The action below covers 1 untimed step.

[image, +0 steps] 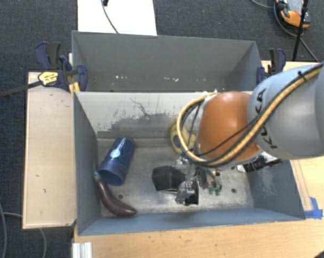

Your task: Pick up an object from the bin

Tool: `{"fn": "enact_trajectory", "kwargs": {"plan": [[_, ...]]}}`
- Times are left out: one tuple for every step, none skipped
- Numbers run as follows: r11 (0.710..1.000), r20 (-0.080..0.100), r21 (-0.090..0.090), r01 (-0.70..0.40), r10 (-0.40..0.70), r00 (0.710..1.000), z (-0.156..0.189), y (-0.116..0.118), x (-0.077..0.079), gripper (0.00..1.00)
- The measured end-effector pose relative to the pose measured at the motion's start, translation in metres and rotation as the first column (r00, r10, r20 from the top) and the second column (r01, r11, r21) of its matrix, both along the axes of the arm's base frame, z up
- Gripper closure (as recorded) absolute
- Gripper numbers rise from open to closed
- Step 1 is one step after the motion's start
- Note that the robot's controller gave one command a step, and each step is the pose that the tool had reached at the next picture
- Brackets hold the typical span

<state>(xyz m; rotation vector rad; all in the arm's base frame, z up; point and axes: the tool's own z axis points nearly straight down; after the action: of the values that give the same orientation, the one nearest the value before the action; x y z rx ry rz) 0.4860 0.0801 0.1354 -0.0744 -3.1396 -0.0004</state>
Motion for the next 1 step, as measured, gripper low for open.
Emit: {"fn": "enact_trajectory", "kwargs": {"plan": [[1.0, -0.003, 0.0, 0.001, -0.001, 1.0, 0.0102, -0.0001, -0.0009, 1.0]]}}
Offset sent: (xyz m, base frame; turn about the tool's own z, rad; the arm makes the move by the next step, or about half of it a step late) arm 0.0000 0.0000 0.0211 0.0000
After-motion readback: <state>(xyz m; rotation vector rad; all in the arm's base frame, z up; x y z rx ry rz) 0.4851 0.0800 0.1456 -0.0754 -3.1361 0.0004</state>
